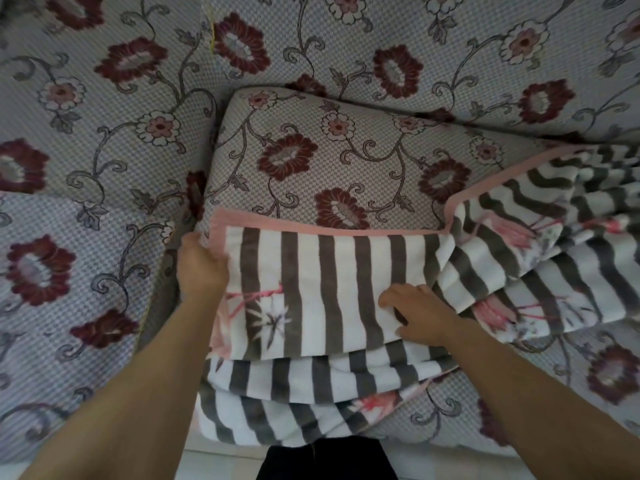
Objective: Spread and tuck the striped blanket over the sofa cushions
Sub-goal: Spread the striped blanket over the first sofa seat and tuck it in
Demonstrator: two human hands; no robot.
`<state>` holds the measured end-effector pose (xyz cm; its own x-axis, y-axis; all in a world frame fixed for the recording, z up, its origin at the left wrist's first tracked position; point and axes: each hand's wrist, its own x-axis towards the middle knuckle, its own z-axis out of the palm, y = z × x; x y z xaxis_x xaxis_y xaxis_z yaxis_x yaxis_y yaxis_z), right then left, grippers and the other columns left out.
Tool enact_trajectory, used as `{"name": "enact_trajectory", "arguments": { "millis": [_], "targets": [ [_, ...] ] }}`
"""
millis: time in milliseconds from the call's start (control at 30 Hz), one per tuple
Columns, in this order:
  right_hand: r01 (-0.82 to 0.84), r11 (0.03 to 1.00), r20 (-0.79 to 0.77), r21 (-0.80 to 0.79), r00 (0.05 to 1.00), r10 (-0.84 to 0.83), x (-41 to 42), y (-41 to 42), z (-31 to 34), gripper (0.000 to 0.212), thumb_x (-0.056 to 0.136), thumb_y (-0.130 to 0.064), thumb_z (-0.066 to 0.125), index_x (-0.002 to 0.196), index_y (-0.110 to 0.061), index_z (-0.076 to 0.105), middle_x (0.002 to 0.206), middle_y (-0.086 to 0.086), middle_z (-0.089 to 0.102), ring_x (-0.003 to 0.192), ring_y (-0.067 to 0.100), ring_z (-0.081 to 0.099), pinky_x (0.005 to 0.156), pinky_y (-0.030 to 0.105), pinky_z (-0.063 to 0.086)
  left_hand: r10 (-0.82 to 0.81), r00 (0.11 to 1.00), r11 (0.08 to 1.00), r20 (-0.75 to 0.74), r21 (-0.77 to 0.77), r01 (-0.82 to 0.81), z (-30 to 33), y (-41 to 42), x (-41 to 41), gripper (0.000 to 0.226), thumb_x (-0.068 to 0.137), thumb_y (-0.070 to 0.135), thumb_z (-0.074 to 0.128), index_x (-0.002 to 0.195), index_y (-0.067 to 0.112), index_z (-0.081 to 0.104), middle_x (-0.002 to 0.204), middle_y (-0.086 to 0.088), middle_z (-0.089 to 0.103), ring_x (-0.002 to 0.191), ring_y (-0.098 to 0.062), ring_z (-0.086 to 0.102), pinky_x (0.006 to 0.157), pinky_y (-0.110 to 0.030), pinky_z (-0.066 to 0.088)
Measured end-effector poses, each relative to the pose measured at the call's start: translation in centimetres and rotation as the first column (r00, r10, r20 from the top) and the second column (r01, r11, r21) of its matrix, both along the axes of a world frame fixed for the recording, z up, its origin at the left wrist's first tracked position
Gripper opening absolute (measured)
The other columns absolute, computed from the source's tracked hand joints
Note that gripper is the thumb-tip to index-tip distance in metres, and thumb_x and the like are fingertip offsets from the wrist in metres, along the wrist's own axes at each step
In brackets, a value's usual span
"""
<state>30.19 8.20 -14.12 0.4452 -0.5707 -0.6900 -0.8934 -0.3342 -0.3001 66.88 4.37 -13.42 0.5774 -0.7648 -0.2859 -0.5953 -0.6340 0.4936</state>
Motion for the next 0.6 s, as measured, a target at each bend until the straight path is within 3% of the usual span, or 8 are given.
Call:
{"name": "enact_trajectory", "arguments": {
  "millis": [67, 133, 200, 267, 300, 400, 500, 600],
  "targets": [
    [-0.015, 0.996, 0.02, -0.087, 1.0, 0.017, -0.6, 0.7, 0.3, 0.05, 0.071, -0.019, 0.064, 0.114, -0.026, 0.04, 0.121, -0.006, 0.04, 0.112, 0.018, 0.044, 0.091, 0.033, 0.032, -0.171, 0.98, 0.984, 0.1, -0.041, 0.176, 0.2, 1.6, 0.3, 0.05, 0.074, 0.009, 0.074, 0.117, -0.001, 0.05, 0.114, -0.024, 0.053, 0.103, -0.04, 0.051, 0.087, -0.045, 0.042],
    [-0.067, 0.983, -0.046, -0.169, 0.997, 0.06, -1.2, 1.6, 0.4, 0.053, 0.065, -0.016, 0.065, 0.111, -0.023, 0.04, 0.125, -0.003, 0.039, 0.114, 0.022, 0.044, 0.093, 0.036, 0.033, -0.455, 0.887, 0.886, 0.078, -0.057, 0.46, 0.8, 4.2, -0.8, 0.03, 0.074, 0.008, 0.072, 0.1, 0.009, 0.056, 0.1, -0.009, 0.056, 0.091, -0.025, 0.052, 0.074, -0.034, 0.04],
    [-0.107, 0.965, -0.127, -0.239, 0.989, 0.078, -1.8, 2.4, 0.1, 0.058, 0.058, -0.015, 0.068, 0.11, -0.021, 0.045, 0.127, 0.002, 0.043, 0.114, 0.025, 0.046, 0.097, 0.041, 0.036, -0.749, 0.662, 0.66, -0.013, 0.071, 0.748, 0.4, 7.1, -2.0, 0.018, 0.073, 0.012, 0.069, 0.085, 0.015, 0.057, 0.092, -0.001, 0.056, 0.088, -0.023, 0.056, 0.067, -0.029, 0.039],
    [-0.115, 0.938, -0.157, -0.326, 0.985, 0.066, -1.8, 3.0, 0.0, 0.059, 0.049, -0.013, 0.071, 0.103, -0.021, 0.049, 0.116, 0.004, 0.051, 0.101, 0.026, 0.052, 0.089, 0.041, 0.041, -0.887, 0.46, 0.442, -0.024, 0.242, 0.864, -0.5, 9.5, -2.7, 0.032, 0.066, 0.018, 0.072, 0.095, 0.018, 0.058, 0.105, -0.003, 0.057, 0.104, -0.028, 0.055, 0.077, -0.035, 0.044],
    [-0.124, 0.921, -0.159, -0.368, 0.985, 0.069, -1.7, 3.3, 0.0, 0.059, 0.046, -0.011, 0.072, 0.099, -0.02, 0.049, 0.109, 0.003, 0.053, 0.094, 0.025, 0.052, 0.084, 0.04, 0.043, -0.906, 0.423, 0.395, -0.015, 0.328, 0.858, -1.4, 10.4, -2.7, 0.045, 0.065, 0.02, 0.072, 0.107, 0.02, 0.056, 0.115, -0.004, 0.053, 0.115, -0.029, 0.05, 0.089, -0.037, 0.043],
    [-0.14, 0.894, -0.146, -0.426, 0.986, 0.085, -0.9, 3.9, -0.3, 0.055, 0.045, -0.009, 0.073, 0.094, -0.018, 0.052, 0.095, 0.003, 0.052, 0.083, 0.025, 0.053, 0.069, 0.037, 0.043, -0.93, 0.364, 0.349, 0.057, 0.455, 0.819, -2.4, 11.3, -3.0, 0.061, 0.064, 0.013, 0.073, 0.12, 0.02, 0.05, 0.122, -0.003, 0.048, 0.12, -0.029, 0.044, 0.103, -0.039, 0.039],
    [-0.143, 0.878, -0.153, -0.456, 0.985, 0.081, -0.7, 4.4, -1.2, 0.046, 0.051, -0.01, 0.073, 0.093, -0.017, 0.057, 0.09, 0.004, 0.055, 0.079, 0.027, 0.054, 0.065, 0.037, 0.043, -0.946, 0.269, 0.321, 0.183, 0.402, 0.857, -2.5, 10.6, -2.9, 0.045, 0.044, 0.011, 0.085, 0.084, 0.019, 0.065, 0.083, -0.002, 0.064, 0.079, -0.025, 0.064, 0.064, -0.034, 0.054],
    [-0.067, 0.866, -0.113, -0.496, 0.994, 0.012, -0.5, 4.2, -1.4, 0.032, 0.06, -0.008, 0.074, 0.088, -0.016, 0.062, 0.083, 0.005, 0.058, 0.073, 0.028, 0.056, 0.065, 0.039, 0.046, -0.912, 0.316, 0.393, 0.263, 0.33, 0.858, -1.2, 9.1, -1.8, 0.032, 0.05, 0.009, 0.081, 0.075, 0.017, 0.063, 0.067, -0.003, 0.064, 0.057, -0.027, 0.062, 0.044, -0.031, 0.047]
  ]
}}
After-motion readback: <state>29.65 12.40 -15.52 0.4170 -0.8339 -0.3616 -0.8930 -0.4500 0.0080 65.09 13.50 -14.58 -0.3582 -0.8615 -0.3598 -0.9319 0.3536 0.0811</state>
